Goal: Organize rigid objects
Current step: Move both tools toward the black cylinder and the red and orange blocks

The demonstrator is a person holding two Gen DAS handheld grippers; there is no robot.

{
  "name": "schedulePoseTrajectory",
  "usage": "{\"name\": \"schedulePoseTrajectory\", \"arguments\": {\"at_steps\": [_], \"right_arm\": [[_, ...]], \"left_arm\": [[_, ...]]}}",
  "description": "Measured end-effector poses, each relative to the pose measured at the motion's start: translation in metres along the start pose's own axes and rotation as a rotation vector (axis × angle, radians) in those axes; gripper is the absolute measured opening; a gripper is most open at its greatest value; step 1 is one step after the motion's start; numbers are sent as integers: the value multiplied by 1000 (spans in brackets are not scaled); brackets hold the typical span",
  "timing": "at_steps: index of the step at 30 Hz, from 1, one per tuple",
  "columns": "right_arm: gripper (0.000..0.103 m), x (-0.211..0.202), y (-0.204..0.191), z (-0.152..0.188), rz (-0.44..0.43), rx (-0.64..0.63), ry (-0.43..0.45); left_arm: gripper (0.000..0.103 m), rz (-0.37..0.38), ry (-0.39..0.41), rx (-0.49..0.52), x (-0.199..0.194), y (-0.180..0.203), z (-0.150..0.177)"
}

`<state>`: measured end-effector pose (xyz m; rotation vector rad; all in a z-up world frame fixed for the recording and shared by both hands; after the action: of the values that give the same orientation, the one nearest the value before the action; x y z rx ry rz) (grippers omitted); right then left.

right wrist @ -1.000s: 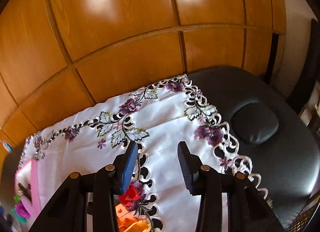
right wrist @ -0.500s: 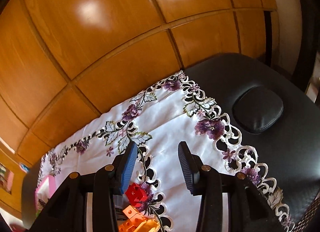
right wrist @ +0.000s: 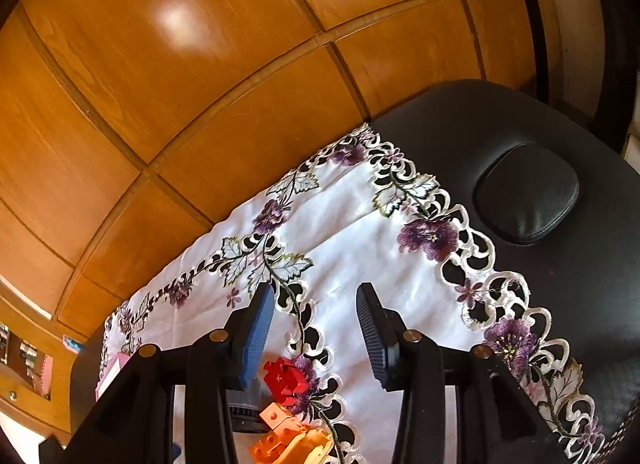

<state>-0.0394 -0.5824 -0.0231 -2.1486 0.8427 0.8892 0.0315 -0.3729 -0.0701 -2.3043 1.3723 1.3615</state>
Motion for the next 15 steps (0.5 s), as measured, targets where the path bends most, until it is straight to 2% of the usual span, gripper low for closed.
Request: {"name": "schedulePoseTrajectory", "arguments": {"at_steps": [6, 9, 10, 11, 12, 15], "right_arm": [[43, 3, -1, 1, -10, -7, -14], [43, 5, -2, 2, -8, -15, -23], [43, 6, -3, 2, -8, -19, -27], [43, 7, -4, 3, -6, -22, -30], [43, 7, -4, 3, -2, -25, -32], [43, 11, -5, 5, 6, -35, -46]], "left_arm": [[66, 35, 1, -37, 27, 4, -31], [65, 48, -44, -76, 50, 1, -43], [60, 51, -73, -88, 60, -2, -44], [49, 52, -104, -97, 69, -4, -43], [44, 59, -126, -109, 77, -7, -41], [43, 99, -111, -106, 76, -10, -36]]}}
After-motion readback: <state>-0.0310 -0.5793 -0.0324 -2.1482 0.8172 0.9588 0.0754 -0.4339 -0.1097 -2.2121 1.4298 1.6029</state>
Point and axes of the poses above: each gripper's, at about its wrist camera, not at the fingertips, and x roughly the way its jaws point, y to its right, z to its underside, the point moved 5 cm from there along x, roughly the way its jaws point, and after that the axes turned 11 degrees about z, right-handed, at the moved point
